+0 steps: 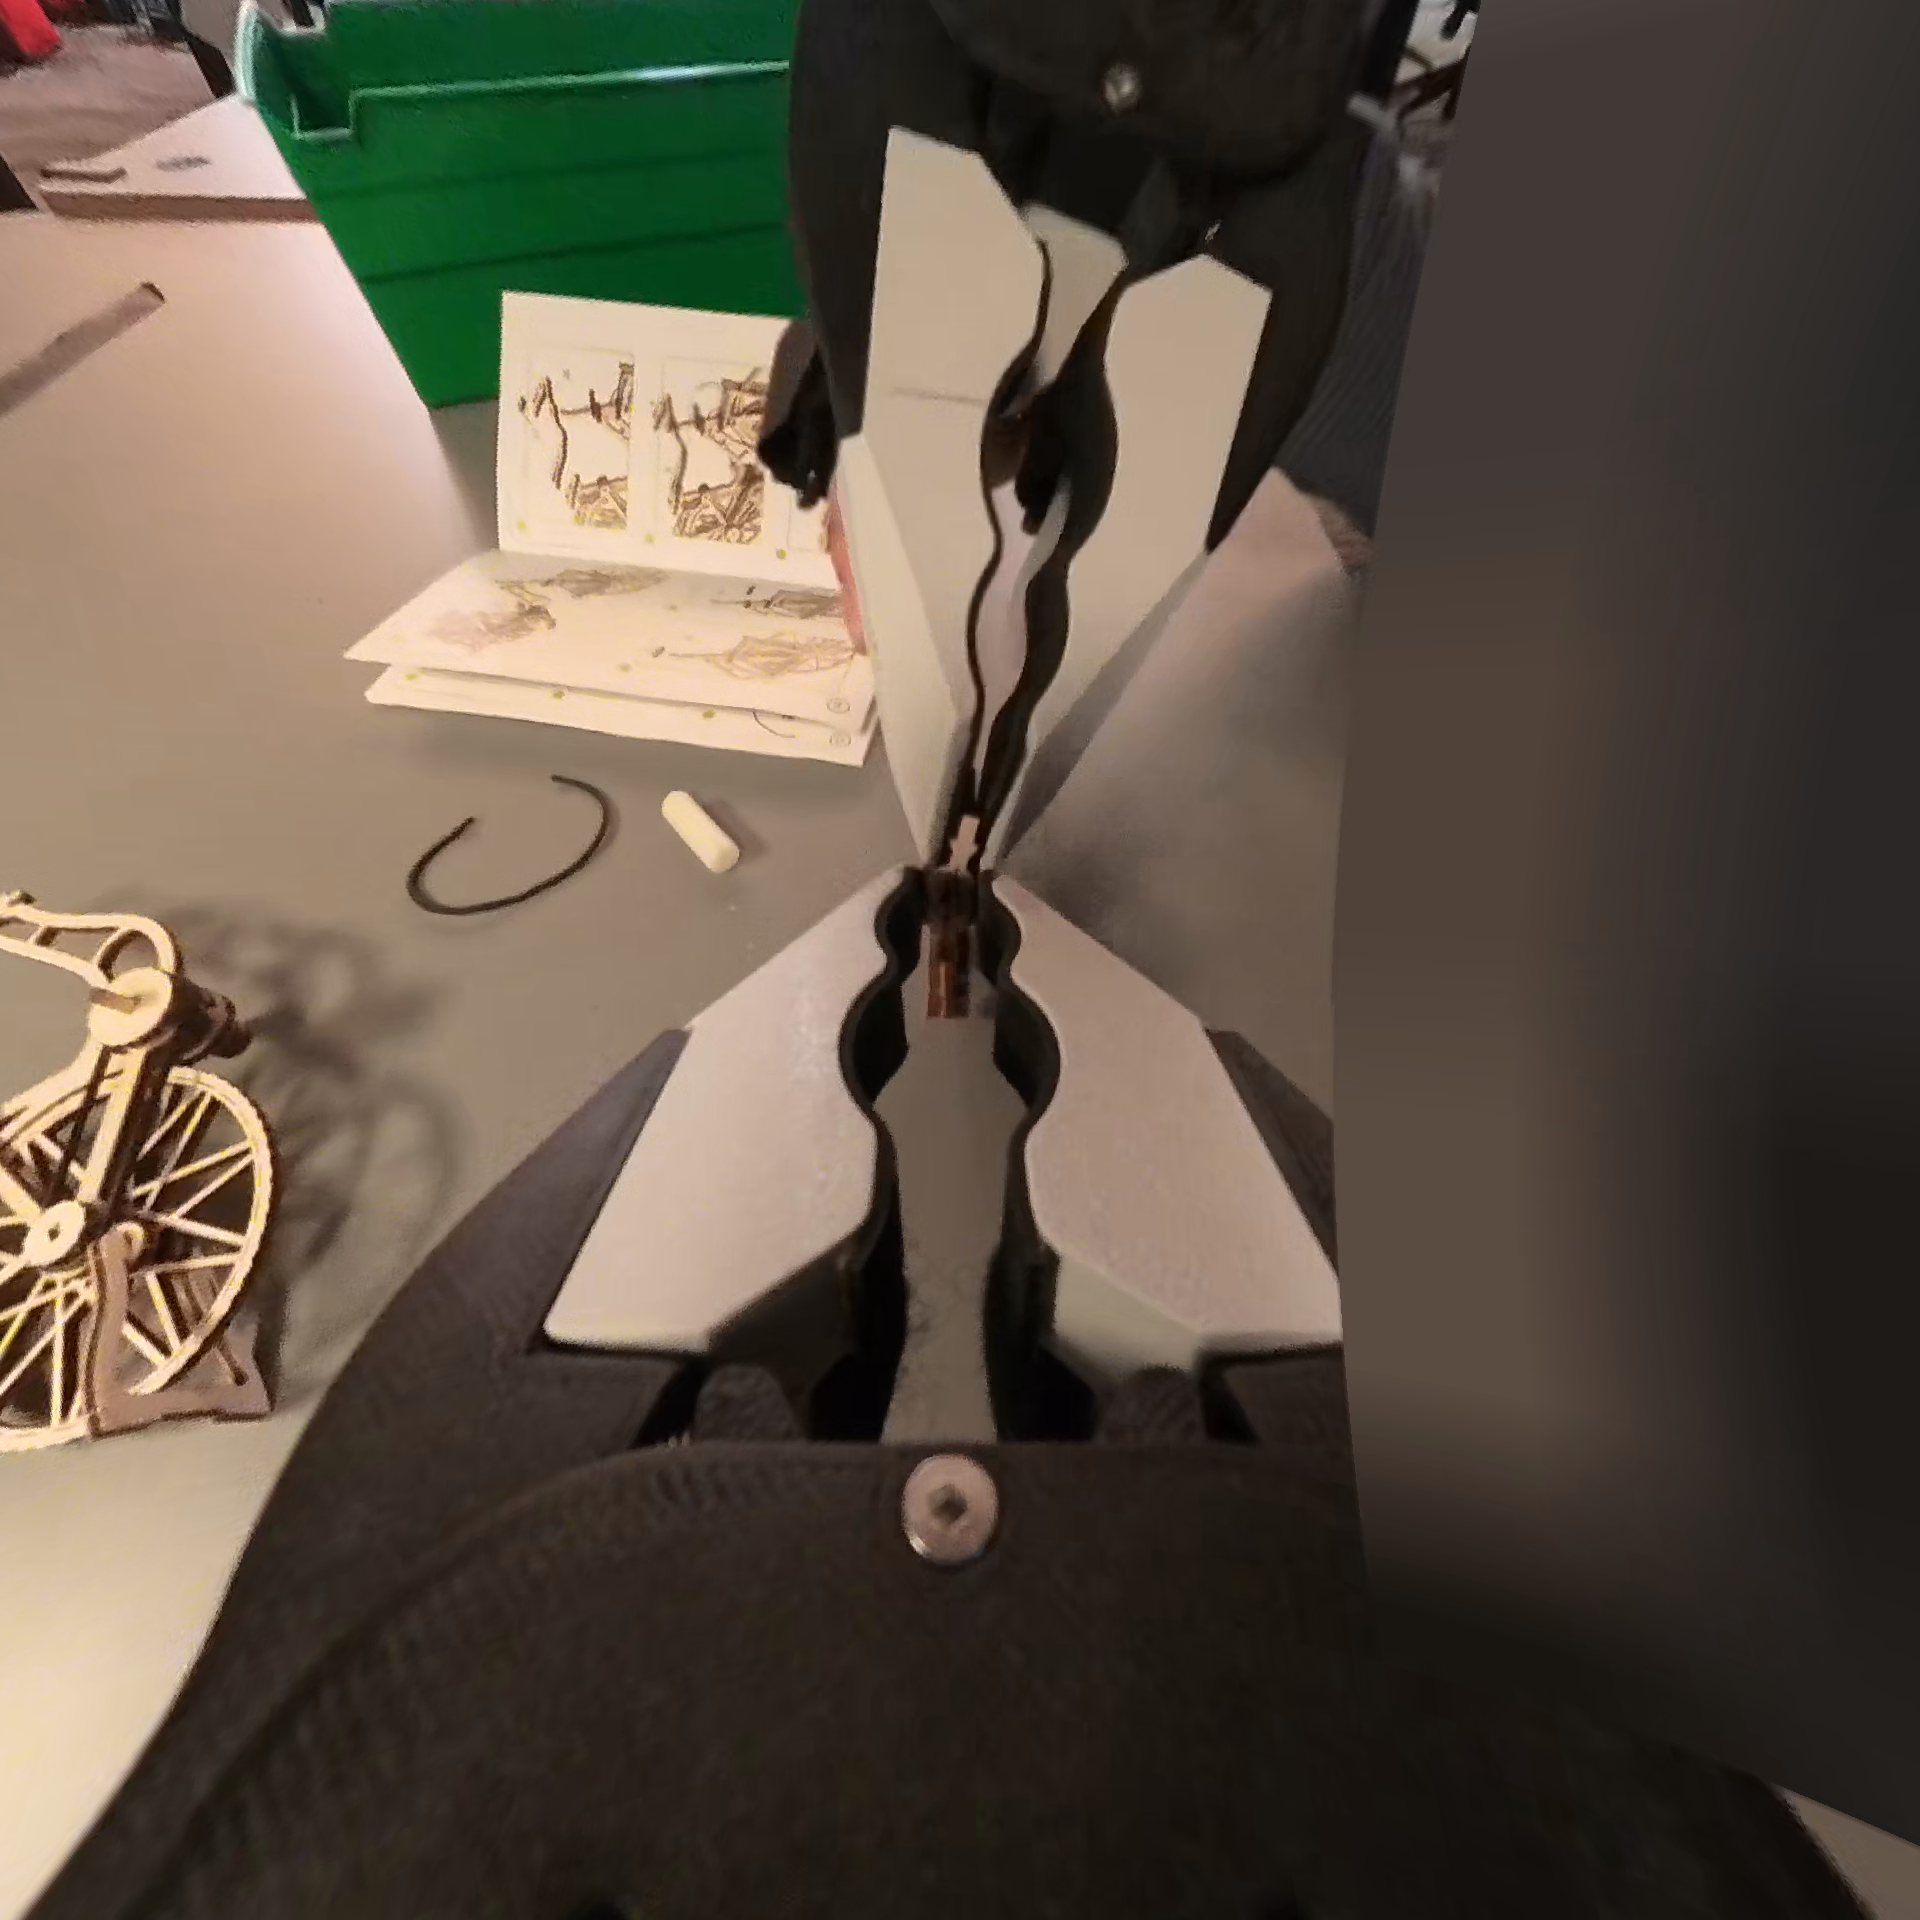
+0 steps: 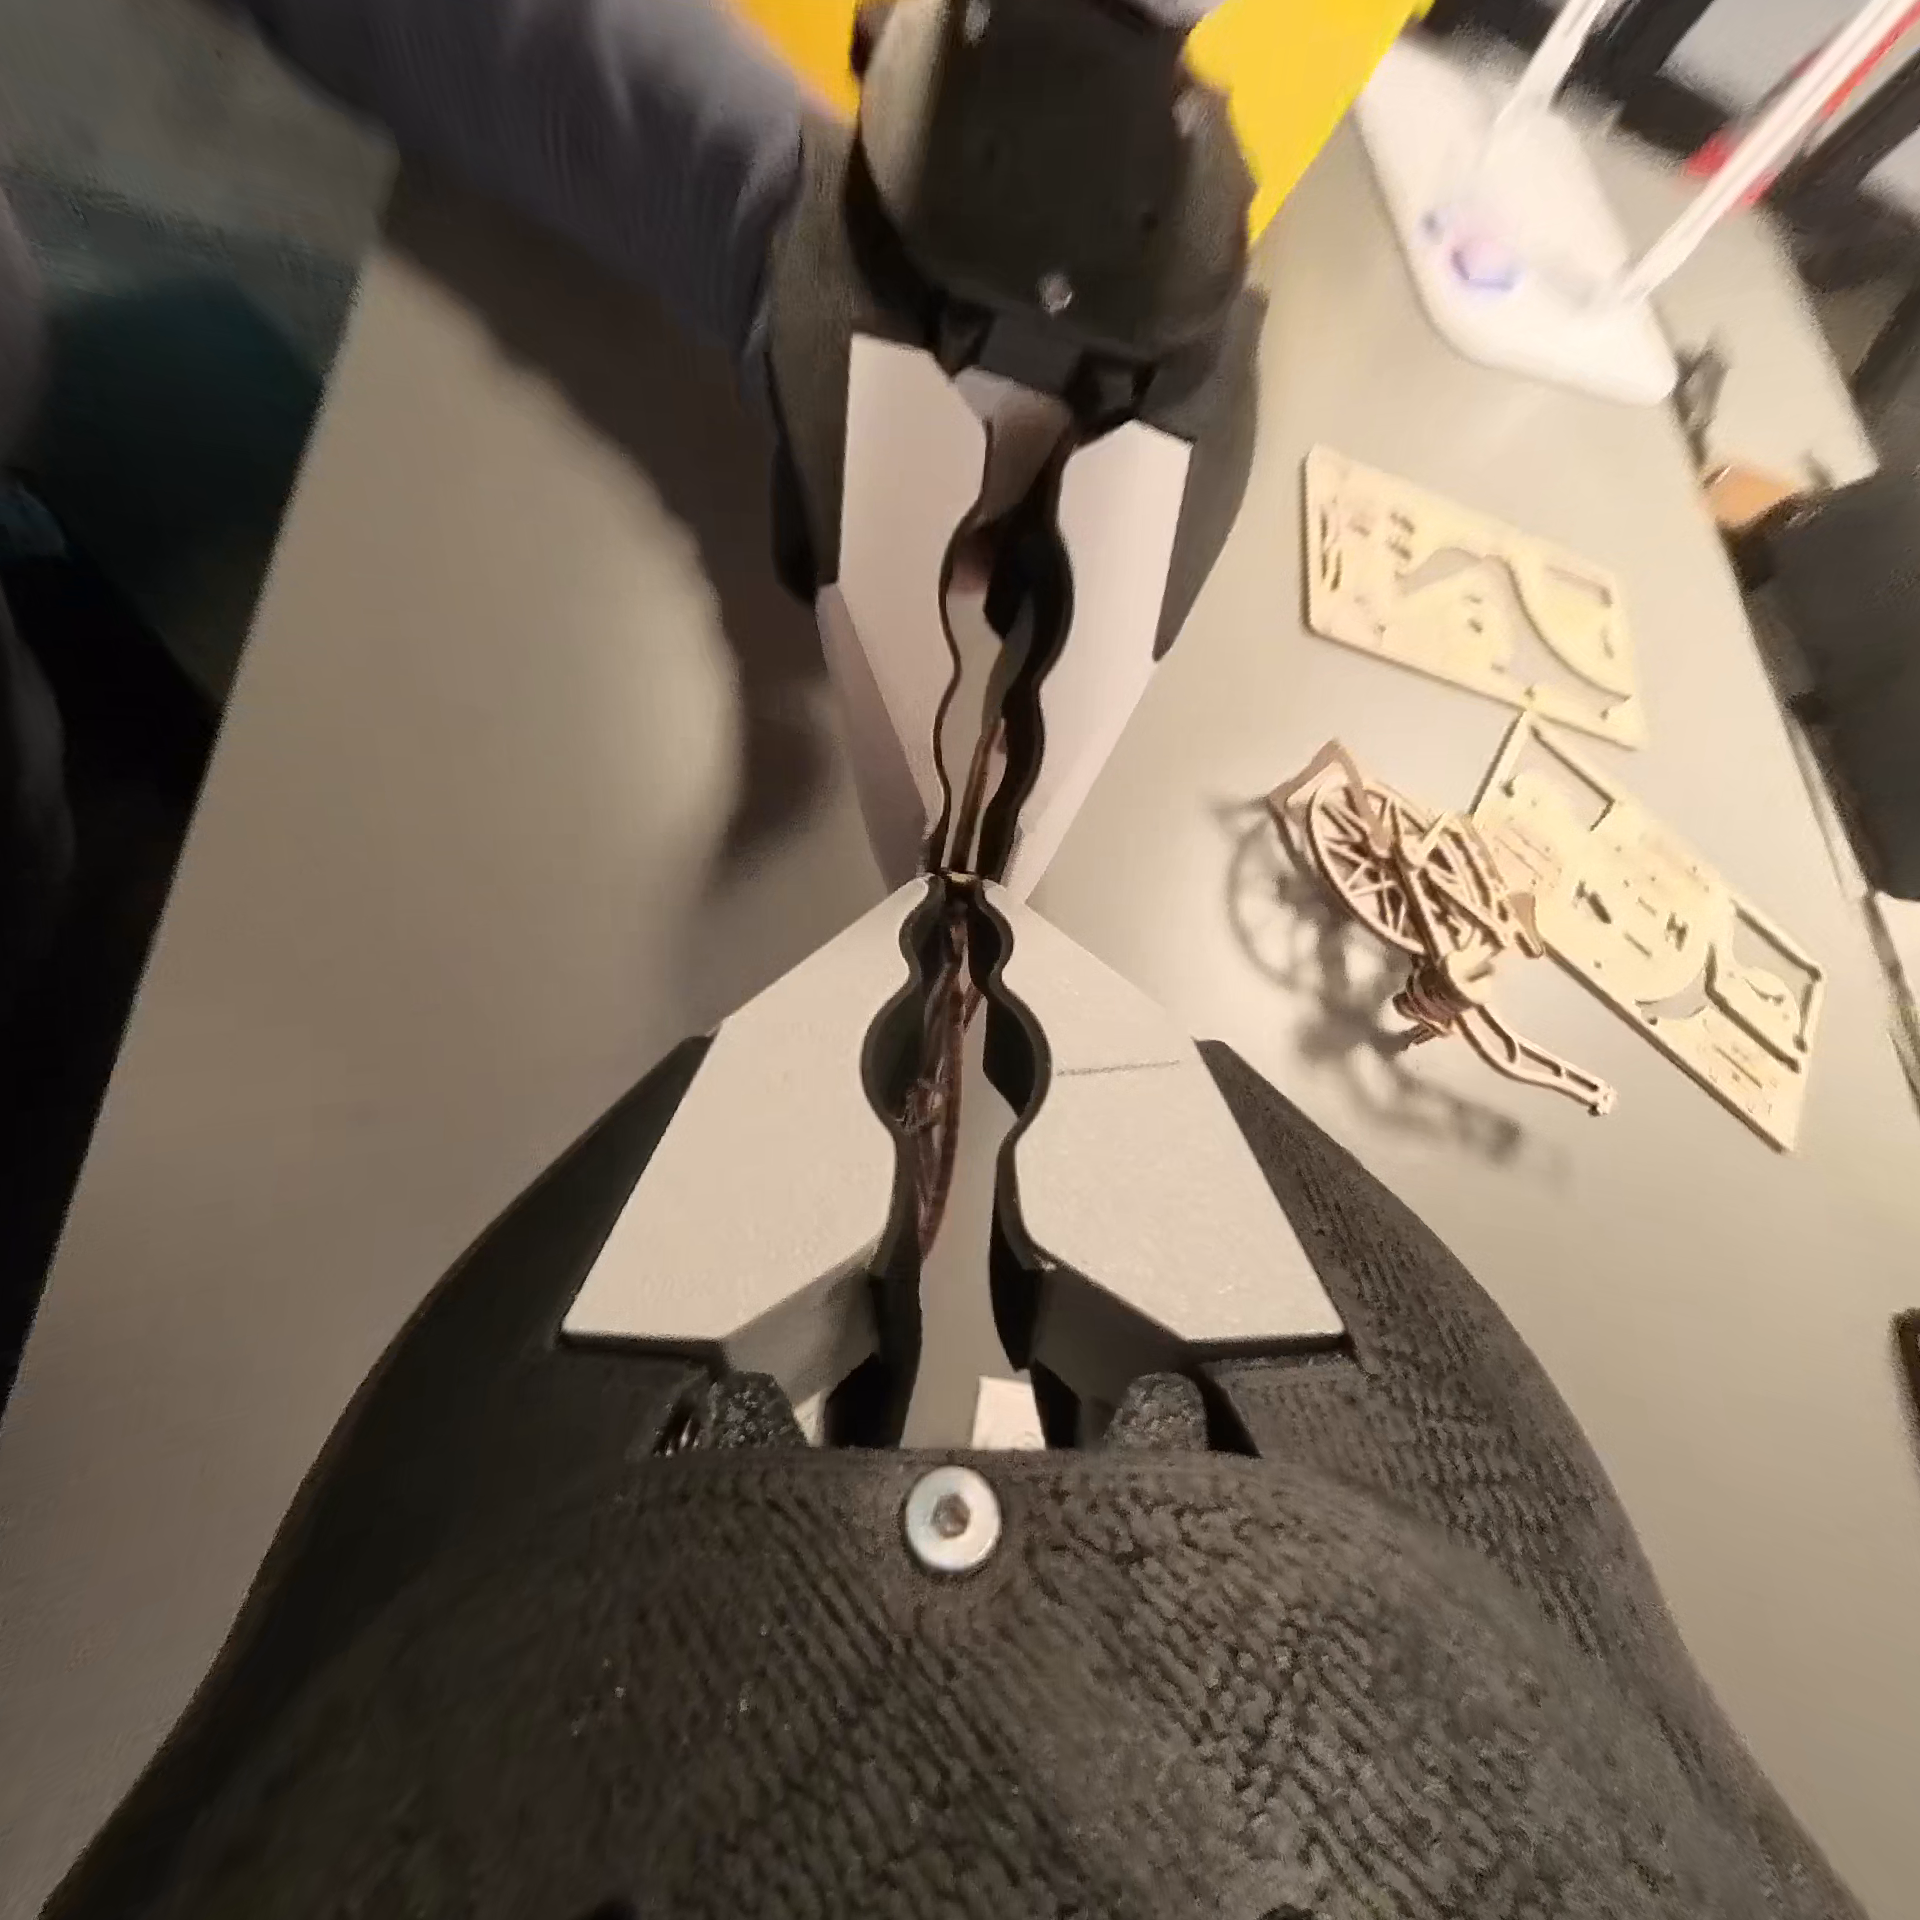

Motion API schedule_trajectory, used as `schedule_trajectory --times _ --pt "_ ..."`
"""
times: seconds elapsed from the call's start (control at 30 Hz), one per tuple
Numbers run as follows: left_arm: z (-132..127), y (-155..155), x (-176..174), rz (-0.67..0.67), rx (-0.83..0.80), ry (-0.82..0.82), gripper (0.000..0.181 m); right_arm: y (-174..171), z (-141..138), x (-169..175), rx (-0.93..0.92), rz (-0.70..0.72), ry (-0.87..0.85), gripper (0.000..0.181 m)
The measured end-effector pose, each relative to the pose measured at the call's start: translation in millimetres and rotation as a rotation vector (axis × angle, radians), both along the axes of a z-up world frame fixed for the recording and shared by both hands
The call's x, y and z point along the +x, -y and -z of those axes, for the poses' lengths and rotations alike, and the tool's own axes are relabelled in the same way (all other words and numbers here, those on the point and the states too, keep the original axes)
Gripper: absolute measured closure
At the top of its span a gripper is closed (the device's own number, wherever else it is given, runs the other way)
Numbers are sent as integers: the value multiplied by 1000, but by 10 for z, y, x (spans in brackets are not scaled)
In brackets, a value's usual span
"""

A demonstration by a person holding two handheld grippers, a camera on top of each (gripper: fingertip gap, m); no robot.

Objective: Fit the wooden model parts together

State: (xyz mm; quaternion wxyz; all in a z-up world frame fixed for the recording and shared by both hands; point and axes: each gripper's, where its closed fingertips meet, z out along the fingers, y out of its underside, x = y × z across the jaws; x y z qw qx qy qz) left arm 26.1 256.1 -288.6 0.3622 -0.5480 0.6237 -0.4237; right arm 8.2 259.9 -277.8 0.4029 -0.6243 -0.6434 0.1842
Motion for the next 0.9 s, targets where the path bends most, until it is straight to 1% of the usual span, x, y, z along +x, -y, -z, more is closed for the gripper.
schedule_trajectory --times 0.13,0.17,0.23,0.33,0.4,0.47,0.5,0.6,0.73,0.8,0.83,0.9 --pt "48 -44 -60 -13 -5 -35 171 -40 48 -47 -10 3 58 181" --pt "57 -30 -80 -8 2 -47 163 -61 69 -44 -9 9 71 181" --pt "98 -35 -150 -13 17 -85 155 -87 113 -44 -14 19 89 180" --pt "179 -64 -254 -24 39 -137 151 -85 128 -66 -30 24 85 181" --pt "226 -65 -278 -23 20 -164 152 -78 171 -50 -30 27 124 181" --pt "233 -47 -269 -18 12 -163 160 -46 215 -54 -46 20 147 181" --pt "226 -26 -256 -11 9 -157 160 -35 230 -54 -54 19 156 181" --pt "268 -5 -206 -19 -18 -176 155 -23 264 -26 -70 22 179 181" --pt "438 -36 -143 -37 -40 -247 158 -7 306 10 -92 30 185 181" --pt "400 -22 -89 -27 -60 -224 166 -2 317 16 -101 35 177 181" --pt "387 -8 -77 -18 -68 -217 167 2 318 15 -105 38 170 181" --pt "441 -6 -68 -21 -68 -251 167 5 316 17 -108 44 162 181"
